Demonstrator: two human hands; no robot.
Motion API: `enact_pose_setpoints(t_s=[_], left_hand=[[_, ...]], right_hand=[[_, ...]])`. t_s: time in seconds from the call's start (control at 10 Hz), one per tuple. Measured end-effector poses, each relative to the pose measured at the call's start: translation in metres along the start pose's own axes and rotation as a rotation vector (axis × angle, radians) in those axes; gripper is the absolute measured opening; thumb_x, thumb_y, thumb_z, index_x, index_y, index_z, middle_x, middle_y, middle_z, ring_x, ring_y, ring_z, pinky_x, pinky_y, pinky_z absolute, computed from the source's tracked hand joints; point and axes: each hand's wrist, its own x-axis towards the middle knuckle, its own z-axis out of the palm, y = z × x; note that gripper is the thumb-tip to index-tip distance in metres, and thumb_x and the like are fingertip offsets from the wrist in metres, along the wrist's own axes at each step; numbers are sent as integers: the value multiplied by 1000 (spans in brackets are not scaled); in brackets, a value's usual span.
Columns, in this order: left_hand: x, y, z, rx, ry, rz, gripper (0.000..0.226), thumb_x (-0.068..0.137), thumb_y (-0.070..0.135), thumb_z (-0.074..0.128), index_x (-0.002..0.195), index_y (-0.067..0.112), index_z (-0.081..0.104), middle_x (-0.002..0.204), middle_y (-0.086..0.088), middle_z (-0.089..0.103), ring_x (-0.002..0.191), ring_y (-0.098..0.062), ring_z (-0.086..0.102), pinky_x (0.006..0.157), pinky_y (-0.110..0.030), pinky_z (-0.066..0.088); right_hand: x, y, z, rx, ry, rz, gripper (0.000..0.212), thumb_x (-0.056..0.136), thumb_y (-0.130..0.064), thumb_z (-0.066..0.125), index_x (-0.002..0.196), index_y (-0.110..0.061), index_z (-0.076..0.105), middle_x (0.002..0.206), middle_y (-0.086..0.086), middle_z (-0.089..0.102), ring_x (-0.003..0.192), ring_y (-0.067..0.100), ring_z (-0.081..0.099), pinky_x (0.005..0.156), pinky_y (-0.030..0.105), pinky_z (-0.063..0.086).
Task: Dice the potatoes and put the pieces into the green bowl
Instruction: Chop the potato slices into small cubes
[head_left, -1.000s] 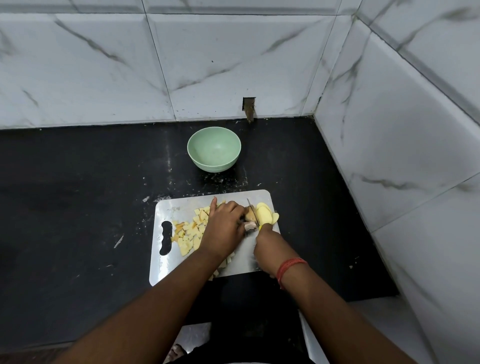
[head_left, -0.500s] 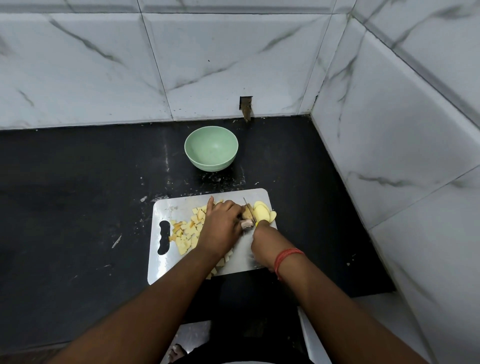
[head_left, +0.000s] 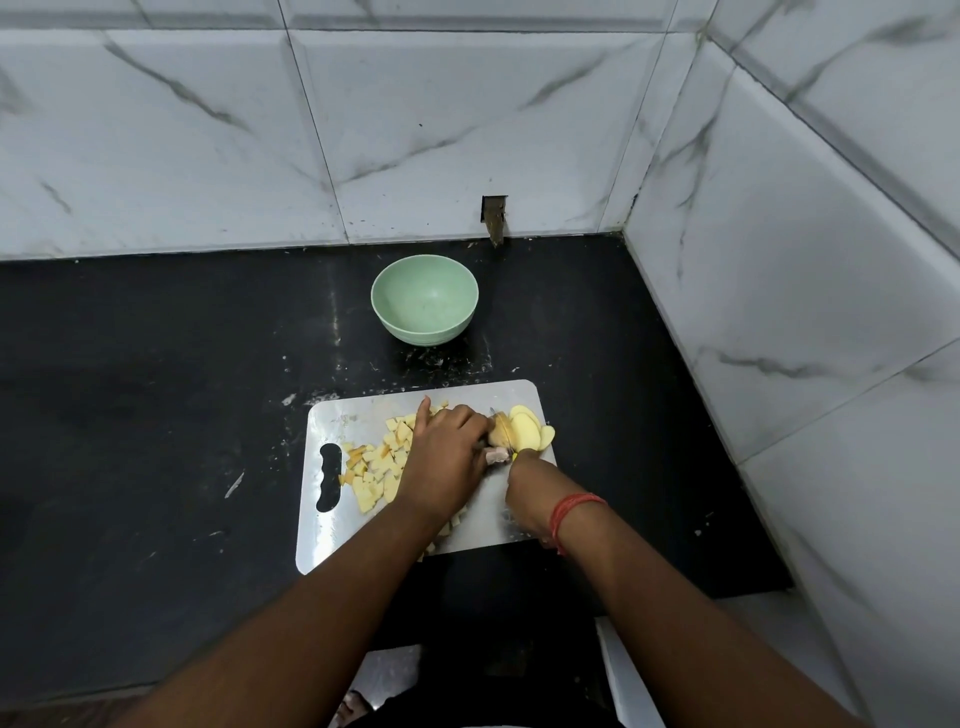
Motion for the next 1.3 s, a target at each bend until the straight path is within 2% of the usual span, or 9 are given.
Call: enact_pose_setpoints(t_s=[0.1, 0.2, 0.3, 0.4, 0.5, 0.8, 0.9, 1.1, 1.3], left_hand=[[0, 0, 2, 34, 22, -5, 20, 88, 33, 72, 104, 22, 68, 96, 4, 63, 93, -23, 61, 120, -57, 22], [1, 1, 3, 77, 14, -20, 19, 88, 31, 73, 105, 24, 68, 97, 5, 64, 95, -23, 62, 120, -56, 22], [-1, 1, 2, 110, -1, -52, 25, 87, 37, 74, 108, 27, 68, 100, 7, 65, 100, -22, 61, 120, -56, 23], [0, 2, 0, 125, -9, -55, 26, 88, 30, 73, 113, 26, 68, 105, 5, 66, 105, -23, 60, 121, -56, 22], [1, 4, -3, 133, -22, -51, 27, 87, 25, 73, 113, 26, 68, 106, 6, 65, 106, -23, 59, 121, -56, 20], [1, 12, -9, 57, -57, -9, 36, 87, 24, 73, 120, 21, 60, 127, 7, 62, 118, -18, 57, 124, -50, 7], [2, 13, -11, 19, -74, -11, 36, 88, 32, 73, 117, 20, 57, 117, 6, 61, 112, -16, 59, 125, -48, 6], [-1, 17, -18, 45, -68, 13, 47, 88, 42, 72, 129, 25, 58, 123, 5, 57, 117, -18, 55, 122, -53, 13], [-2, 15, -15, 37, -72, -5, 46, 89, 42, 71, 131, 25, 60, 123, 4, 58, 119, -18, 55, 122, -54, 15]], right_hand=[[-13, -12, -8, -492, -178, -194, 32, 103, -16, 40, 129, -4, 54, 131, 10, 59, 111, 23, 59, 87, 29, 45], [0, -3, 5, -207, -108, -52, 29, 101, -13, 44, 126, -5, 56, 111, 9, 62, 89, 18, 61, 66, 29, 39], [-7, -5, -1, 11, -60, 30, 28, 87, -32, 63, 112, -19, 67, 67, -5, 41, 47, 6, 20, 44, 18, 23], [-22, 1, 1, -231, -193, -16, 22, 98, -17, 49, 115, -9, 60, 64, 1, 37, 49, 11, 23, 49, 24, 22], [-32, 16, 8, 233, 19, 88, 17, 98, -10, 42, 114, -12, 40, 94, 10, 46, 57, 11, 28, 53, 22, 27], [-35, 44, 31, 20, -42, 5, 31, 99, -10, 39, 128, -1, 41, 100, 10, 44, 86, 24, 45, 75, 33, 41], [-43, 49, 30, 31, -53, -4, 29, 99, -12, 38, 126, -1, 43, 100, 9, 45, 88, 24, 45, 80, 33, 42], [-58, 64, 19, 75, -41, -58, 15, 102, -24, 41, 100, -10, 45, 80, 0, 48, 73, 14, 50, 54, 21, 35], [-58, 68, 7, 130, -4, -46, 15, 101, -26, 40, 89, -18, 40, 81, 1, 50, 68, 10, 46, 56, 23, 32]])
